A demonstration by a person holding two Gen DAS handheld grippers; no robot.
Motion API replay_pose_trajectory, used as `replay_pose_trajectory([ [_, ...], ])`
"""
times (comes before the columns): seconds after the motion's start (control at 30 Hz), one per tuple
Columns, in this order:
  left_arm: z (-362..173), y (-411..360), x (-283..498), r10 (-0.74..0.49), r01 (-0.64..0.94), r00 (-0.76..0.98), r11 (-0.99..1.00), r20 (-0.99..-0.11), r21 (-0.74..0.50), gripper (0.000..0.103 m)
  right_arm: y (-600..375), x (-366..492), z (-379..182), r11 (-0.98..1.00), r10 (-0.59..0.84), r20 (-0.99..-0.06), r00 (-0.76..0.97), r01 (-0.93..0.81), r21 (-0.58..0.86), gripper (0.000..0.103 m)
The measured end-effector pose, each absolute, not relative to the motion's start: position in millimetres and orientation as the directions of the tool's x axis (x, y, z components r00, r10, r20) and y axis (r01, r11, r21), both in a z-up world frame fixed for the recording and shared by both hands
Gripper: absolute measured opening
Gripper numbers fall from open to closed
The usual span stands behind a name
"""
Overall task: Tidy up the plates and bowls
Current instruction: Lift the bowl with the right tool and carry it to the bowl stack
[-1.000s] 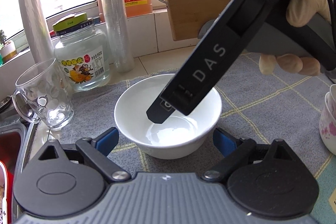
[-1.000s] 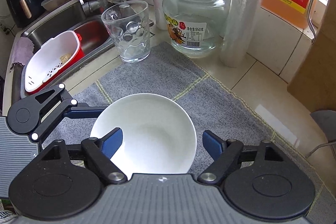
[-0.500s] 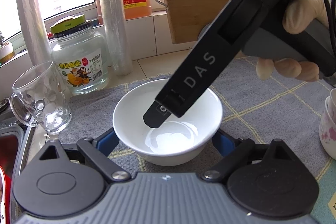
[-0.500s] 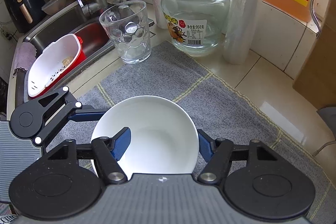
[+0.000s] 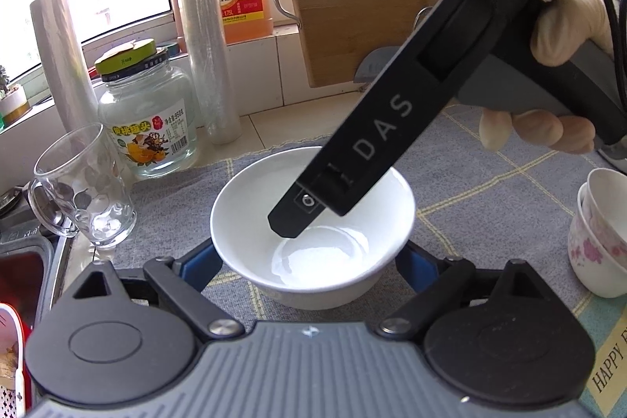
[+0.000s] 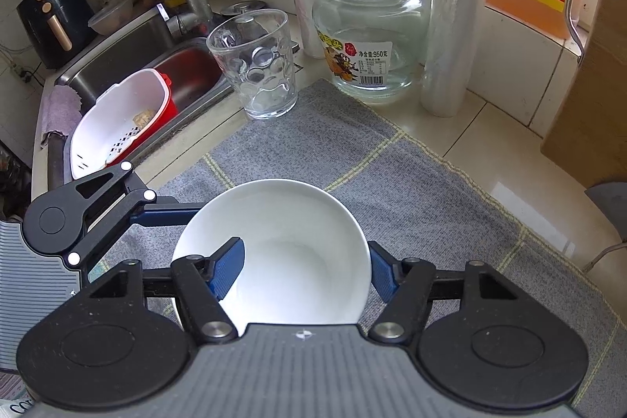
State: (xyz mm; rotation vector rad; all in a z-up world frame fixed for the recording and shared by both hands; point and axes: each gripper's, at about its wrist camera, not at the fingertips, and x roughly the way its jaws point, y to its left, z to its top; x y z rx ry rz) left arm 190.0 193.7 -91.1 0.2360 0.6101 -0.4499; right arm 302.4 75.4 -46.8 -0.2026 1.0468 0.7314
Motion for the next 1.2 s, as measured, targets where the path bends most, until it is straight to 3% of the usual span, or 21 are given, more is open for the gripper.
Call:
replay_pose_trajectory([
  [1.2, -36, 130, 77, -0.419, 0.556, 0.669, 0.831, -0.614, 0.037, 0.094, -17, 171, 12, 0.761, 0.503, -0.791, 0.347, -0.613, 0.214, 0.073],
])
